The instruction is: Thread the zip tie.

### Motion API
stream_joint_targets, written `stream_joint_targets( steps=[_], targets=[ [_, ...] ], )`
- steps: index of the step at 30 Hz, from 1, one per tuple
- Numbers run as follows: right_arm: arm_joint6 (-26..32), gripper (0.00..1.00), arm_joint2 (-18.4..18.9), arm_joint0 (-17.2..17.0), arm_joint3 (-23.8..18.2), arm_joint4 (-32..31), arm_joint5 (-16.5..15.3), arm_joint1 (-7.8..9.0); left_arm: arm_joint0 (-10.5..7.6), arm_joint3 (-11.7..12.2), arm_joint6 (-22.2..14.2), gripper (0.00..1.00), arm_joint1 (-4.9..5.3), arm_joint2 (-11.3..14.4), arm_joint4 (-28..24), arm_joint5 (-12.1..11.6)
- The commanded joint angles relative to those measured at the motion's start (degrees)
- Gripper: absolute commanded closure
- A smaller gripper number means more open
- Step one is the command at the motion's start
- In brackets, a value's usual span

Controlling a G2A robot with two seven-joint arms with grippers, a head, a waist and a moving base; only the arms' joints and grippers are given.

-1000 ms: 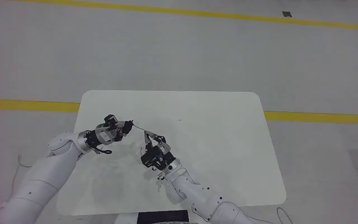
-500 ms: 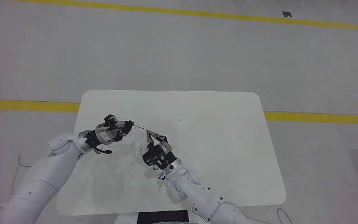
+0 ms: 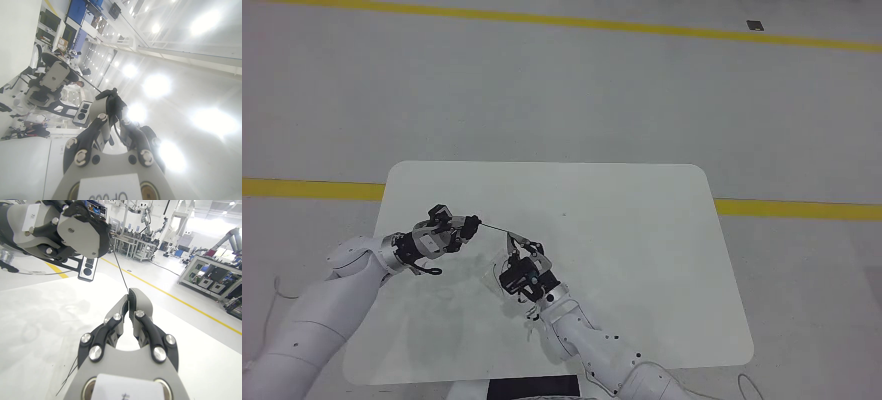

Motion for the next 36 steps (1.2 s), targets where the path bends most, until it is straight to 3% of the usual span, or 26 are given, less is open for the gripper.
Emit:
stream_joint_targets(
  steps=[1,27,31,33,36],
  targets=[
    [0.03,1.0,0.12,-0.05,0.01,0.0,0.0,0.0,0.0,0.0,0.0,1.0,0.0,0.0,0.0,0.0],
    [0.36,1.0,2.45,-1.6,-0.06,0.0,0.0,0.25,0.0,0.0,0.0,1.0,0.0,0.0,0.0,0.0],
    [0.47,0.57,3.22,-2.08,-0.35,0.0,0.0,0.32,0.0,0.0,0.0,1.0,0.0,0.0,0.0,0.0],
    [0.49,0.04,3.69,-2.32,-0.57,0.0,0.0,0.4,0.0,0.0,0.0,1.0,0.0,0.0,0.0,0.0],
    [0.44,0.0,4.78,-2.94,-1.25,0.0,0.0,0.66,0.0,0.0,0.0,1.0,0.0,0.0,0.0,0.0]
  ],
)
